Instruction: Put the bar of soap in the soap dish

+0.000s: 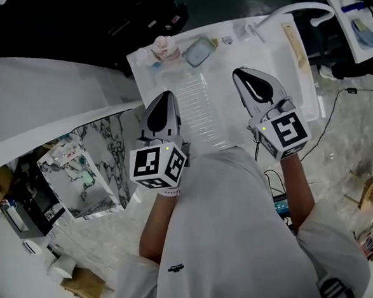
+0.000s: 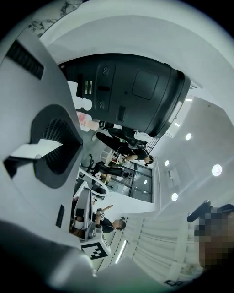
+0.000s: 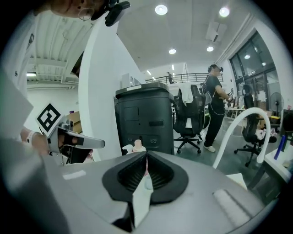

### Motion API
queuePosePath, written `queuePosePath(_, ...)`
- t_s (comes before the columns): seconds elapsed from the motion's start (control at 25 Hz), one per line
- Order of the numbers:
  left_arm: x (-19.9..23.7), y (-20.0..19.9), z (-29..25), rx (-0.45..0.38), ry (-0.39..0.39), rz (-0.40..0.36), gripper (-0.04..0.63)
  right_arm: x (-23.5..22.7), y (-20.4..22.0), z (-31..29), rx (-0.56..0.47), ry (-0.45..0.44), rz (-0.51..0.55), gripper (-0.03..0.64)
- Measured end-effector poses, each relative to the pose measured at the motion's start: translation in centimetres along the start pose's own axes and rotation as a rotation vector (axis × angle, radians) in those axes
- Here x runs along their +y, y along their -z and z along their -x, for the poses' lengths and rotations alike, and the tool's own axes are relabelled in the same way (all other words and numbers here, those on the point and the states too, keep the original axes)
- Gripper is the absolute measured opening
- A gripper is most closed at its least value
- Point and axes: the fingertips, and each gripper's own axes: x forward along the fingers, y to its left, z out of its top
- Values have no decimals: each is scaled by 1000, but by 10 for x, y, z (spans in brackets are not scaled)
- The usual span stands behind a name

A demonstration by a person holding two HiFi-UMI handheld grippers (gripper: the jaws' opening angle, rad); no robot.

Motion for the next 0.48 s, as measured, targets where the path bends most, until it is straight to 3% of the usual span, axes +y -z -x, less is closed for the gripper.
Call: queuePosePath(0.48,4,-28,52,-91,-18,-21,9,6,-41,54,-105,28,85,12)
